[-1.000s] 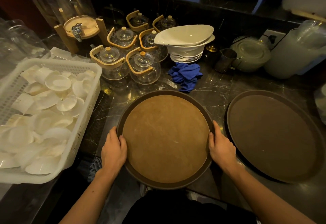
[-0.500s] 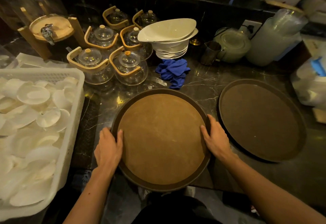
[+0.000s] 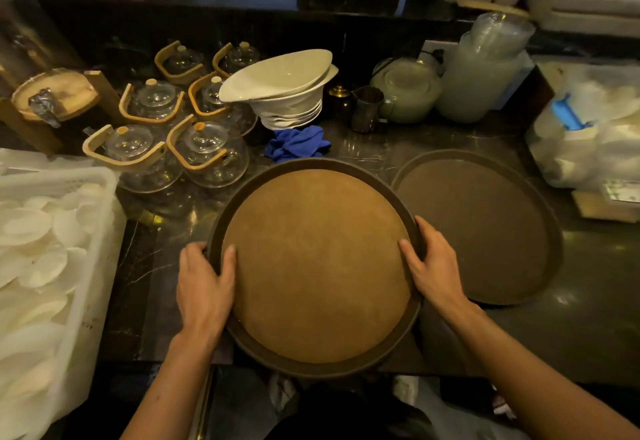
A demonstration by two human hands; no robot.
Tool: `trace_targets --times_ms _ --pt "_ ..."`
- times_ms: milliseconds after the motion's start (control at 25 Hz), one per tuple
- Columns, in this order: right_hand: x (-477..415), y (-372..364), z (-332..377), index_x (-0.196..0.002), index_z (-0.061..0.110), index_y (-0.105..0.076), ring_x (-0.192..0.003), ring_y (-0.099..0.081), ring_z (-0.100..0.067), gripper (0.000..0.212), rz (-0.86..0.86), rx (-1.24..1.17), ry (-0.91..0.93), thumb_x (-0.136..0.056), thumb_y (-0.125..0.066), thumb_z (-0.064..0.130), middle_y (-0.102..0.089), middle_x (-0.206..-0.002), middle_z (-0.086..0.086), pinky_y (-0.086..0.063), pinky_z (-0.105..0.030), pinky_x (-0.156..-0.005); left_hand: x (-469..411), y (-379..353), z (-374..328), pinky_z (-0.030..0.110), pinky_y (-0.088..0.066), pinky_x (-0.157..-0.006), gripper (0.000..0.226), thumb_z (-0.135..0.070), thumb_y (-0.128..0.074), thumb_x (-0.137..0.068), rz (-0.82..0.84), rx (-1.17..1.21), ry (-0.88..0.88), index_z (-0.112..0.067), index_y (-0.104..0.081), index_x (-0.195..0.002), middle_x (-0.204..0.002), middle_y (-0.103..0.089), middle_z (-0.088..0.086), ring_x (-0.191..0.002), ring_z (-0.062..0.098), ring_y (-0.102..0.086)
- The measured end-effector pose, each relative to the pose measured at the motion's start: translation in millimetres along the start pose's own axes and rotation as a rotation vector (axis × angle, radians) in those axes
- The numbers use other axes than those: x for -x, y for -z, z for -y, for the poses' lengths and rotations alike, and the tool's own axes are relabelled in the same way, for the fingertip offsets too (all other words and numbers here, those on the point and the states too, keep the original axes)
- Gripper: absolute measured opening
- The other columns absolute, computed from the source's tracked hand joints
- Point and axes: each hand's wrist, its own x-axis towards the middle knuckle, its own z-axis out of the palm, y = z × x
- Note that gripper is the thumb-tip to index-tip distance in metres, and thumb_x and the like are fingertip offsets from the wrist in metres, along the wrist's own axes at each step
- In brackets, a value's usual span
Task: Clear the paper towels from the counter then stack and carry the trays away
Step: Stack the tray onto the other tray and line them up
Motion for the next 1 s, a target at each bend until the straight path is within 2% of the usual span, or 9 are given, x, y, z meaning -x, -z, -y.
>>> trace_targets --times_ms 160,280,520,760,1000 --pt "-18.5 57.2 -45.2 -0.145 0.016 -0.042 -0.126 -0.05 -0.022 0.059 -0.079 -0.045 -0.008 -0.093 -0.061 0.036 -0.053 -0.138 -0.006 -0.039 -0.037 -0.101 17.5 -38.6 -61.4 0.038 -0.046 -0.079 0.046 -0.04 -0.059 -0.091 -0.015 0.015 -0.072 -0.004 -0.051 -0.118 -0.11 -0.055 0.012 -0.096 0.024 -0.054" --pt "-33.8 101.7 -88.3 -0.139 0.017 -0.048 -0.12 -0.054 -0.022 0.055 -0.149 -0.073 -0.057 -0.091 -0.062 0.038 -0.058 -0.13 -0.005 -0.045 -0.043 -0.1 41.6 -76.6 -113.3 0.033 -0.042 -0.077 0.043 -0.037 -0.059 -0.092 -0.001 0.032 -0.083 -0.005 -0.052 -0.119 -0.108 -0.054 0.009 -0.093 0.017 -0.05" --pt "-57.3 167.7 -164.3 -0.137 0.015 -0.052 -0.118 -0.056 -0.022 0.052 -0.23 -0.154 -0.133 -0.09 -0.066 0.034 -0.061 -0.129 -0.006 -0.047 -0.047 -0.1 73.1 -144.4 -185.7 0.035 -0.045 -0.077 0.019 -0.021 -0.051 -0.096 0.101 0.071 -0.078 -0.01 -0.056 -0.111 -0.104 -0.054 0.006 -0.091 0.02 -0.054" --pt "-73.3 178.9 -199.6 -0.134 0.014 -0.056 -0.113 -0.059 -0.021 0.043 -0.251 -0.176 -0.186 -0.094 -0.06 0.027 -0.064 -0.123 -0.006 -0.049 -0.044 -0.097 68.5 -184.0 -213.8 0.027 -0.037 -0.07 0.003 -0.019 -0.052 -0.096 0.124 0.021 -0.105 -0.017 -0.055 -0.096 -0.094 -0.054 0.004 -0.079 0.011 -0.049" --pt "-84.5 175.2 -206.6 -0.137 0.012 -0.052 -0.108 -0.055 -0.015 0.042 -0.243 -0.145 -0.259 -0.096 -0.057 0.02 -0.061 -0.122 -0.008 -0.044 -0.035 -0.094 51.7 -213.0 -216.2 0.028 -0.038 -0.072 0.009 -0.017 -0.051 -0.096 0.166 0.025 -0.117 -0.011 -0.057 -0.099 -0.095 -0.052 0.005 -0.08 0.014 -0.05"
